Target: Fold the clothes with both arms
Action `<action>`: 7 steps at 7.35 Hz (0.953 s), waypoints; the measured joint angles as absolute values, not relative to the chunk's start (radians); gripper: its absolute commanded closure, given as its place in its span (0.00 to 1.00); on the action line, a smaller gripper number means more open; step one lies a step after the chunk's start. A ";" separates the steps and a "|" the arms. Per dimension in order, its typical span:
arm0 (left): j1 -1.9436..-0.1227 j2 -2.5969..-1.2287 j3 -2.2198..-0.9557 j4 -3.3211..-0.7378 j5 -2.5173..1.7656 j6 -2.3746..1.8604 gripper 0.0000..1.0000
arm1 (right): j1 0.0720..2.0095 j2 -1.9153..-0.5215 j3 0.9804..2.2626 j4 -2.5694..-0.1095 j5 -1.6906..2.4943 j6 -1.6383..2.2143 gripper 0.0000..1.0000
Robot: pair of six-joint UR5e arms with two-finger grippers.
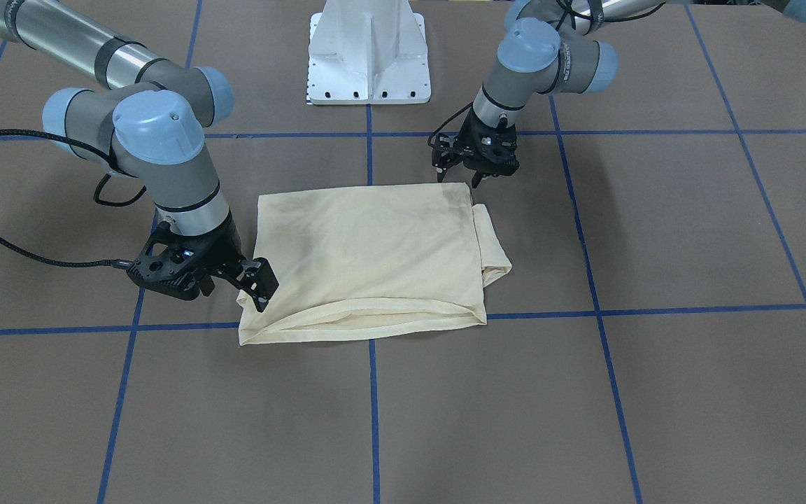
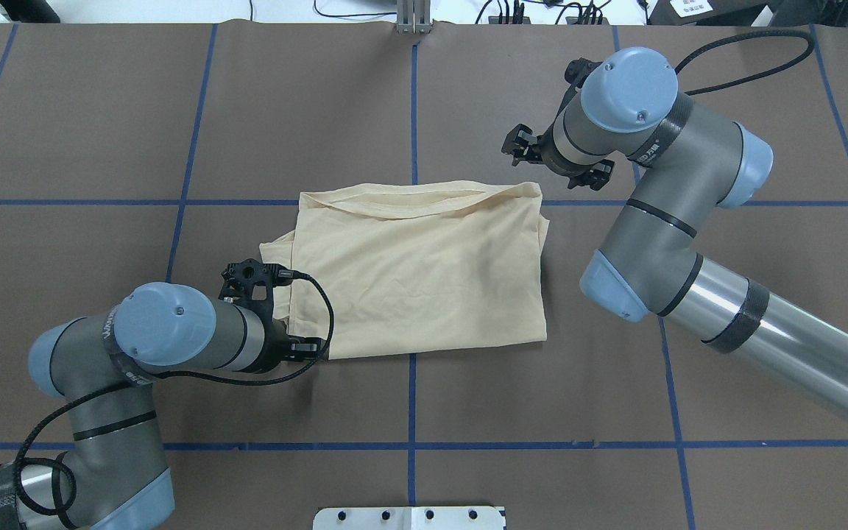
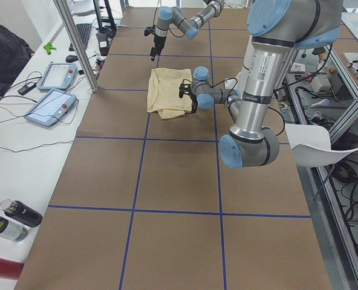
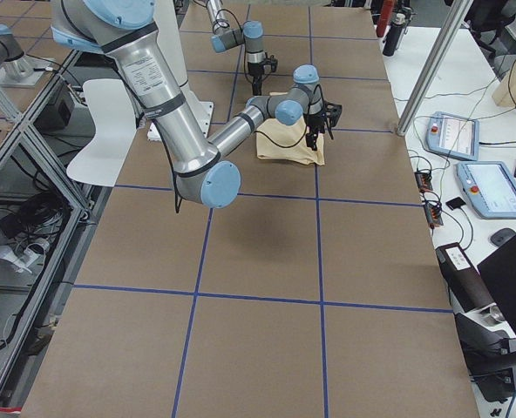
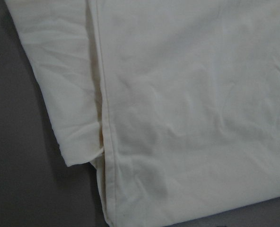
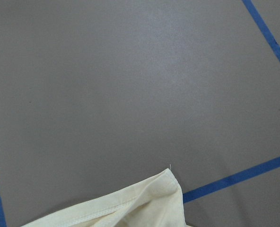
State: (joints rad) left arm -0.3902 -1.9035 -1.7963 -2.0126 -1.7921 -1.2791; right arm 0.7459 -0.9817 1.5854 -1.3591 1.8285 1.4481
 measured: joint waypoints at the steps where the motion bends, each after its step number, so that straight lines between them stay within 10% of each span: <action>1: -0.390 -1.905 -1.788 -2.013 -1.792 -1.279 0.45 | 0.744 -0.982 1.586 -1.359 1.829 1.448 0.00; 3: -0.389 -1.907 -1.779 -2.013 -1.793 -1.279 0.97 | 0.742 -0.982 1.585 -1.359 1.828 1.448 0.00; 7: -0.401 -1.908 -1.784 -2.011 -1.792 -1.280 1.00 | 0.735 -0.982 1.585 -1.359 1.827 1.447 0.00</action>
State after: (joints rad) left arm -0.4009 -1.9080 -1.7840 -2.0112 -1.7919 -1.2799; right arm 0.7346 -0.9822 1.5853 -1.3585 1.8271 1.4471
